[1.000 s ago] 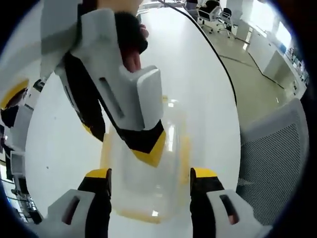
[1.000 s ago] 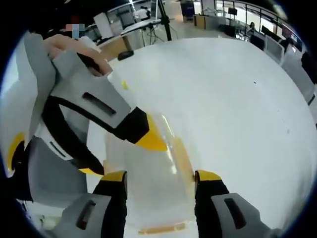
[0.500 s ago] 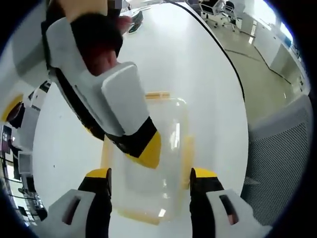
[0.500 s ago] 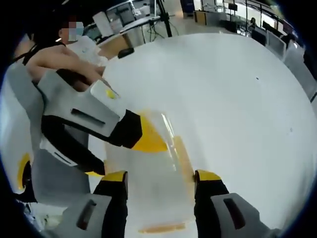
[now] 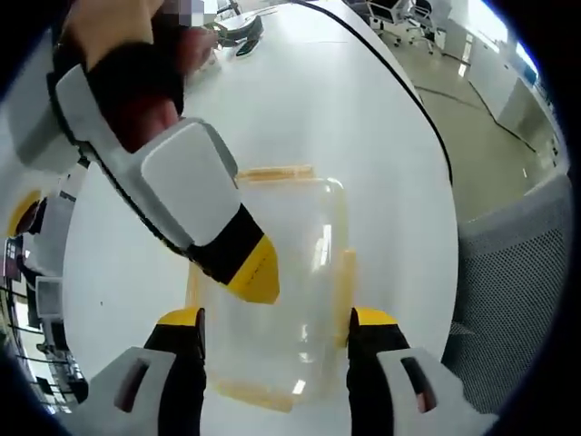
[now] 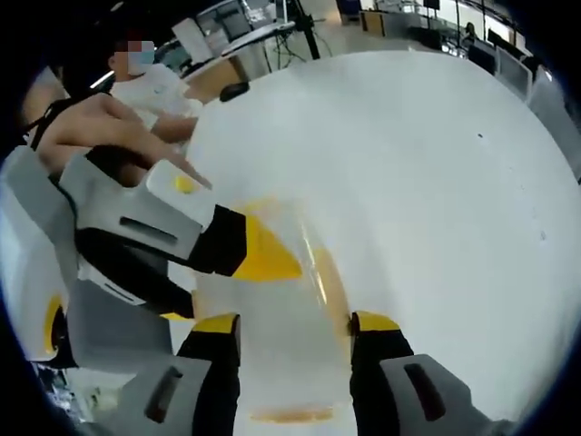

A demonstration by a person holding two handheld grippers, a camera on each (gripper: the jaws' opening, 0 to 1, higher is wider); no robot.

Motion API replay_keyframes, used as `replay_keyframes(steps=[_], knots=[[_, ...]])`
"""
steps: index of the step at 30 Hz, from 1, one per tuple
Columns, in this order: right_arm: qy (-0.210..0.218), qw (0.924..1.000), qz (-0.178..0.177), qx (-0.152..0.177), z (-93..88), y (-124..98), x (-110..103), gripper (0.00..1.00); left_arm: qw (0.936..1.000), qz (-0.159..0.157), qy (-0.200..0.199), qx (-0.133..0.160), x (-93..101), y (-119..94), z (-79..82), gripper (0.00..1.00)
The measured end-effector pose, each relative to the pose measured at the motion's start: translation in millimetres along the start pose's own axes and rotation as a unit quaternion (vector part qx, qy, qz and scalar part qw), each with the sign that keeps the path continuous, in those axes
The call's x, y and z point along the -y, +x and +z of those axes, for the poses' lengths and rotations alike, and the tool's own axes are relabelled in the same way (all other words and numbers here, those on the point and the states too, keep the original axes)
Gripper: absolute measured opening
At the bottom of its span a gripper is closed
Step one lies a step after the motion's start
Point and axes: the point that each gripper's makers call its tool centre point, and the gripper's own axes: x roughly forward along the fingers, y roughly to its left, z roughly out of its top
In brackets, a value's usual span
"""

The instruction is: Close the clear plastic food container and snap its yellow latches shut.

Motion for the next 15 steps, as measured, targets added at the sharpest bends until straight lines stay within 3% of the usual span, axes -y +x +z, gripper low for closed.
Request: replay_keyframes(steps=[4, 5, 15], knots=[[0.006, 0.9999, 0.006, -0.01, -0.4, 0.7, 1.1, 0.47, 0.9999, 0.006, 0.009, -0.006, -1.5, 2.3, -0.7, 0.62], [0.0, 0.9999, 0.008, -0.015, -1.2, 0.2, 0.7, 0.47, 0.9994, 0.02, 0.027, -0.01, -6.3, 2.2, -2.0, 0.62], [-0.006, 0.9989, 0.028, -0.036, -4.2, 0.9, -1.1, 0.46, 0.9992, 0.011, 0.038, -0.008, -3.1, 0.2, -4.5, 0.62]])
